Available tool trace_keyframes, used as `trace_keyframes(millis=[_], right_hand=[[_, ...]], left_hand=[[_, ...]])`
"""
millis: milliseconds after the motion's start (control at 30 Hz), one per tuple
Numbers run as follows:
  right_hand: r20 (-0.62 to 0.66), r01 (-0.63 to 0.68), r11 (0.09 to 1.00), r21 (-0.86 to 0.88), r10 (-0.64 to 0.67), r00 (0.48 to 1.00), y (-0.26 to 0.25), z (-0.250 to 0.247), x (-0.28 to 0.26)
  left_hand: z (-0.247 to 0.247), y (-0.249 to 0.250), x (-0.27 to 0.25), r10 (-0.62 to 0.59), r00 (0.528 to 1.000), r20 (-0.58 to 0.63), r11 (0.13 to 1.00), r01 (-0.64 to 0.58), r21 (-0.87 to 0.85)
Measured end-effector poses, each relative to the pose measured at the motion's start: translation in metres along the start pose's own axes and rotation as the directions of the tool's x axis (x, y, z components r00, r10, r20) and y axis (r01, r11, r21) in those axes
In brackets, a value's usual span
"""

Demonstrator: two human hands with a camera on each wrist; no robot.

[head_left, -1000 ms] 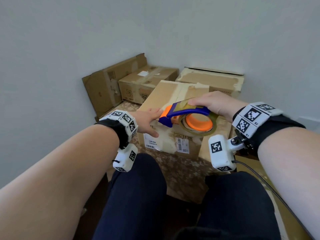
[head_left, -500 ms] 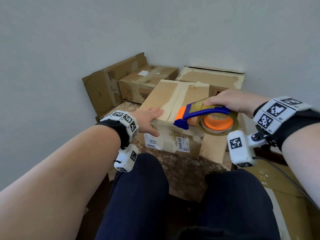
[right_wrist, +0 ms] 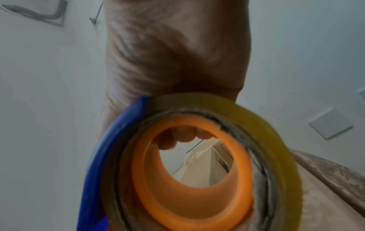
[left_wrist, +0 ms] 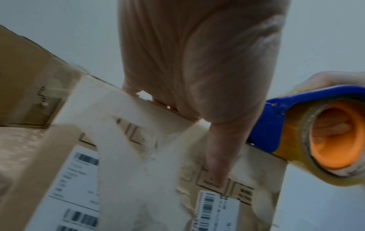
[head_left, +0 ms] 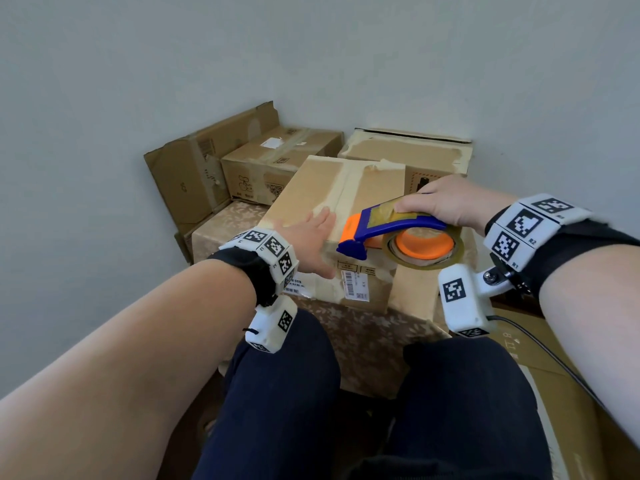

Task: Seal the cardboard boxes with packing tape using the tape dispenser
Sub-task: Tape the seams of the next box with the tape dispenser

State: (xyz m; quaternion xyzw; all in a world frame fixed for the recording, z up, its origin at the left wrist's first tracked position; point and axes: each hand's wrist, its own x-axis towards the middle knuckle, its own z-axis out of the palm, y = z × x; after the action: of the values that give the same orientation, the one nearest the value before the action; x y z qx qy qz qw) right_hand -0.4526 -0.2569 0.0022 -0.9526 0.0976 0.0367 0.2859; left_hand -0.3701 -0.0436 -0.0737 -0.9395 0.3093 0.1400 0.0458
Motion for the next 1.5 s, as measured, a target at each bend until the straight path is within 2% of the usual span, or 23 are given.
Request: trace_keyframes(millis=[167,367,600,933,1200,1500], right_hand=[[-0.002,-0.01,1.0,0.007,0.01,1.0,0.002,0.001,0.001],[-0.014,-0.047,0.996,0.07,0.048,0.999,0.0,0.003,0.0],[-0.036,-0.09,0.982,0.166,0.098,0.995,-0.011,0.016,0.005],[-0.059,-0.041,0.913,0.405,0.071,0.996,-0.043,0.044,0.016],[-0.058,-0.045,0.902,0.429,0.077,0.995,-0.038,0.043,0.018],[0.002,-0.015,0.915,0.404,0.016,1.0,-0.018,0.035,0.011]], left_hand=[[-0.002,0.018,0.006,0.027,0.998,-0.061,0.999,-0.024,0.046],[0.006,0.01,0.014,0.071,0.989,-0.133,0.995,-0.061,0.08],[0.003,-0.006,0.015,0.068,0.991,-0.115,0.993,-0.056,0.101],[-0.005,-0.049,0.026,0.031,0.997,-0.068,0.995,-0.024,0.1],[-0.006,-0.05,0.026,0.019,0.998,-0.056,0.996,-0.014,0.092],[-0.014,-0.036,0.013,0.016,0.996,-0.085,0.996,-0.009,0.083]])
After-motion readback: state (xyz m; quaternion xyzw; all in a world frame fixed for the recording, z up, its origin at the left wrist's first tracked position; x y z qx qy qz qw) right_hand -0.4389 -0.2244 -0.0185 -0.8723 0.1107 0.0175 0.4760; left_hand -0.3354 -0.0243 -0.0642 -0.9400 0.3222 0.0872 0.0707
